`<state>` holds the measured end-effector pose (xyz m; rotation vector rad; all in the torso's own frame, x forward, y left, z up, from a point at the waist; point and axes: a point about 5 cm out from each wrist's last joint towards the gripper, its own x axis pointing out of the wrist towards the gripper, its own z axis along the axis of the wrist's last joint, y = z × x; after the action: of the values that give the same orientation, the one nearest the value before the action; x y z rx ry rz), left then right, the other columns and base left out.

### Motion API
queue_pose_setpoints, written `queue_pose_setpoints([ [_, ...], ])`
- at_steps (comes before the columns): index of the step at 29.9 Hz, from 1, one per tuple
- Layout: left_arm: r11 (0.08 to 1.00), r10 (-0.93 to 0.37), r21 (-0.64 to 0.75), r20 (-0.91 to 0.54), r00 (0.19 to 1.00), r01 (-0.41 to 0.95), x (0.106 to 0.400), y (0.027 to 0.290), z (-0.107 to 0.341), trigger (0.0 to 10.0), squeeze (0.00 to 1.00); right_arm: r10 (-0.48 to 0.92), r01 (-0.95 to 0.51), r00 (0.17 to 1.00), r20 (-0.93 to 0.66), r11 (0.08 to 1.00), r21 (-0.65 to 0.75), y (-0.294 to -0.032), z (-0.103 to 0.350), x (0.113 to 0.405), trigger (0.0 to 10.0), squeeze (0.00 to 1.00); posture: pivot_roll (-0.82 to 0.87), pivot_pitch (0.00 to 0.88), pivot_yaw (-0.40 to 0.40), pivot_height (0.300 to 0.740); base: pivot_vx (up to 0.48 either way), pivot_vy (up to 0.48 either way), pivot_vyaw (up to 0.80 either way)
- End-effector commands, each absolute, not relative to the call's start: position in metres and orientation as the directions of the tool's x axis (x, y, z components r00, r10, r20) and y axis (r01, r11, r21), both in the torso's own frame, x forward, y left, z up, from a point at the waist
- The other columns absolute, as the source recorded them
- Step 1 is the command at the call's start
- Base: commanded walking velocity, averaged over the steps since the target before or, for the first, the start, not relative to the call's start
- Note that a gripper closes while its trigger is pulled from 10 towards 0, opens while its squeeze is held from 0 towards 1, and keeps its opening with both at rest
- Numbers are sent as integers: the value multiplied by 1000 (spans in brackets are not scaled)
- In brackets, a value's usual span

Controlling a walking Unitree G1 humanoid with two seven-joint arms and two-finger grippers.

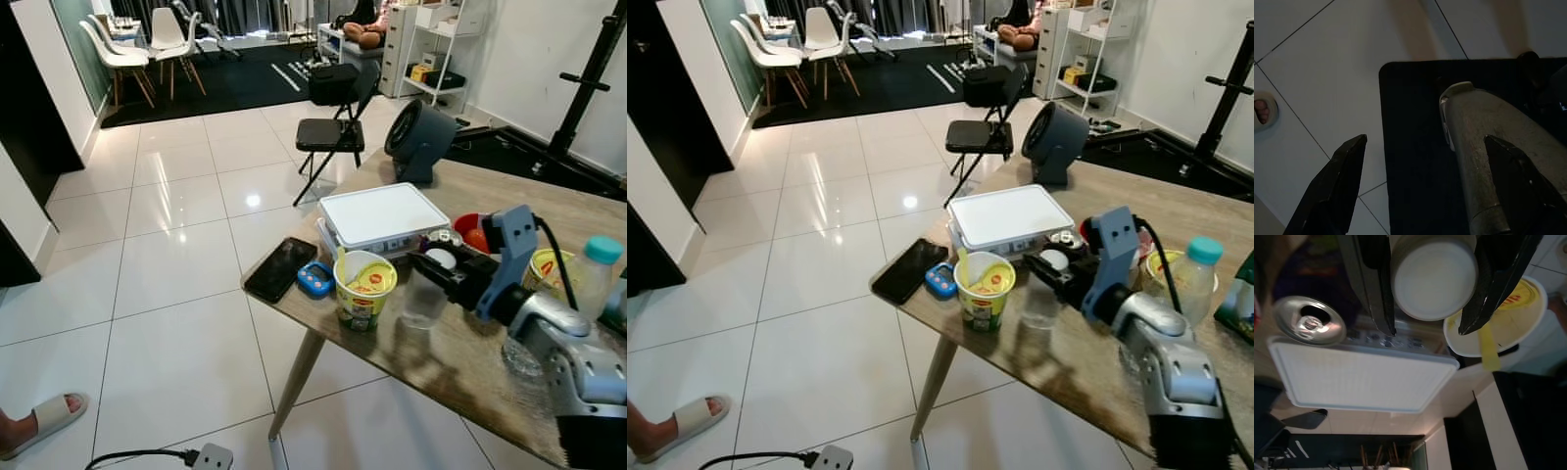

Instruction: Restocking fridge

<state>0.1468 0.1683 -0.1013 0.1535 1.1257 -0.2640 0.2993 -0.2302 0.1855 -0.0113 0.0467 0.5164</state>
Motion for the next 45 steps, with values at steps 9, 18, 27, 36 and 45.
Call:
queue_pose_setpoints([
  [9, 955, -131, -13, -914, 383, 296, 145, 168, -102, 10000, 0, 512, -516, 856, -67, 854, -64, -251, 191, 285, 10000, 0, -152, 0, 35, 740, 0, 0, 0],
  [18, 952, -135, -12, -914, 384, 304, 145, 167, -102, 10000, 0, 640, -645, 764, -88, 763, -48, -233, 184, 272, 10000, 0, -157, 0, 31, 740, 0, 0, 0],
  [27, 953, -135, -14, -915, 381, 304, 145, 166, -102, 10000, 0, 737, -742, 670, -92, 670, -25, -222, 181, 259, 10000, 0, -154, 0, 30, 740, -27, 0, 0],
  [36, 953, -136, -16, -915, 379, 303, 145, 167, -102, 10000, 0, 712, -717, 694, -106, 697, -22, -228, 178, 258, 10000, 0, -157, 0, 34, 740, -280, 0, 0],
  [45, 953, -137, -18, -915, 380, 302, 145, 166, -102, 10000, 0, 708, -713, 699, -101, 701, -22, -228, 177, 256, 10000, 0, -161, 0, 38, 740, -317, 0, 0],
])
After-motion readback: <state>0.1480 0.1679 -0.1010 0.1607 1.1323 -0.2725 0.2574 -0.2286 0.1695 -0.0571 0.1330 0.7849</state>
